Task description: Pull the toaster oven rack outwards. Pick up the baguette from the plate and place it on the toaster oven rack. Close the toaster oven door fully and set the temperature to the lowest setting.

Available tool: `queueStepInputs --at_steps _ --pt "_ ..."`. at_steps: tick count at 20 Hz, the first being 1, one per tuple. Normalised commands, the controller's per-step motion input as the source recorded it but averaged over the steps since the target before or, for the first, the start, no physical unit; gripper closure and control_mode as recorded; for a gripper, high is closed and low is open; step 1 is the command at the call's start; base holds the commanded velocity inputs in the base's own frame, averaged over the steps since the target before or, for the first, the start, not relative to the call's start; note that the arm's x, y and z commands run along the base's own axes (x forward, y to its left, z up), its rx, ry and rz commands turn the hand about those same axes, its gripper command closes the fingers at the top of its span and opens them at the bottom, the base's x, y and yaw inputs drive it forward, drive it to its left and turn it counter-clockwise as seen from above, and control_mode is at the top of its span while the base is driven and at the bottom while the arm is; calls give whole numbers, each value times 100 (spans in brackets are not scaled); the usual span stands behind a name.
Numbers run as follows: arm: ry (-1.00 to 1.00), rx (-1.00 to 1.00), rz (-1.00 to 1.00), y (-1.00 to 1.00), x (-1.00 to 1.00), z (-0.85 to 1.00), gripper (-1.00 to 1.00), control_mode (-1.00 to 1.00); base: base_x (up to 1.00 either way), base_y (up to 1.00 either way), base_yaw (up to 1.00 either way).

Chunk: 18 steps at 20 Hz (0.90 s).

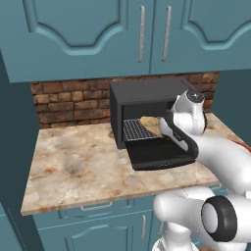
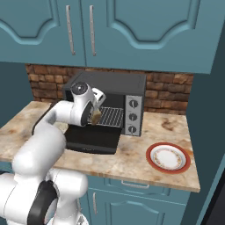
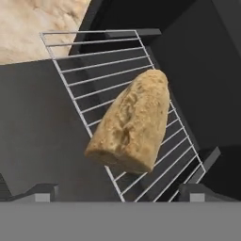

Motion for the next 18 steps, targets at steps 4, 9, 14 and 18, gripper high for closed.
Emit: queueStepInputs --at_steps 4,9,14,18 --pt "-2 15 -2 -57 -78 2 -100 -100 0 0 0" --pt "16 18 -8 -48 -27 0 -100 -100 0 0 0" --pt "27 8 -17 -4 20 0 -100 -100 0 0 0" --pt "45 2 -23 0 43 0 -100 -100 0 0 0"
